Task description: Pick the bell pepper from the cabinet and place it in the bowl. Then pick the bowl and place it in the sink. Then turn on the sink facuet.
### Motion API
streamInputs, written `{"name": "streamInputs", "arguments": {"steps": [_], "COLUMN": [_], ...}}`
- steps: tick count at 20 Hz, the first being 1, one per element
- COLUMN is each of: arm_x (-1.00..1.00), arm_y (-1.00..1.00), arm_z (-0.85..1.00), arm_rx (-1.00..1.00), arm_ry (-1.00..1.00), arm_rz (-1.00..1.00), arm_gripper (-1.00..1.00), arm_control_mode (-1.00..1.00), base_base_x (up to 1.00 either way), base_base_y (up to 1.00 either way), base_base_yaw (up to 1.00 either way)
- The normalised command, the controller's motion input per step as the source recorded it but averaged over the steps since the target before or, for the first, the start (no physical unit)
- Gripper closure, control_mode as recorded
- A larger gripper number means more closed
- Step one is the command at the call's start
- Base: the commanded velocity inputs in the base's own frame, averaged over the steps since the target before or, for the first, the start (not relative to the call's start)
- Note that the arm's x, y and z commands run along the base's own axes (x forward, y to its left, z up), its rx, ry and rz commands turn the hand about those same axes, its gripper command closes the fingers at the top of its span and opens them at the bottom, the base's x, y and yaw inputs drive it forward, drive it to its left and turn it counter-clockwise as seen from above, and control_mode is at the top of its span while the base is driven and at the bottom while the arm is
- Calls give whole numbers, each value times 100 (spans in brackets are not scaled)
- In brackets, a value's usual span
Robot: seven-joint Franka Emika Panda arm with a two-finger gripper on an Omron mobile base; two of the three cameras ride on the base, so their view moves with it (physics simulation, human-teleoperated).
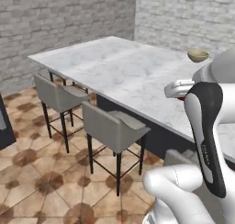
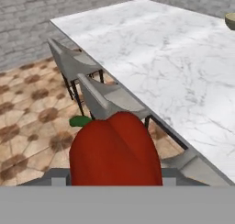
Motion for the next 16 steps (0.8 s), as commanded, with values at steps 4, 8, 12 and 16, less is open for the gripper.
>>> {"name": "streamInputs", "arguments": {"steps": [4, 8, 12, 16], "arm_x": [0, 0, 0, 0], "arm_y": [0, 0, 0, 0], "arm_z": [0, 0, 0, 0], "arm_rx": [0, 0, 0, 0], "arm_ry": [0, 0, 0, 0], "arm_rz": [0, 0, 0, 0], "arm_gripper": [100, 100, 100, 100], "arm_control_mode": [100, 100, 100, 100], "base_base_x": [-58, -70, -75, -54], "base_base_y": [0, 0, -1, -24], "base_base_yaw": [-48, -51, -55, -57]}}
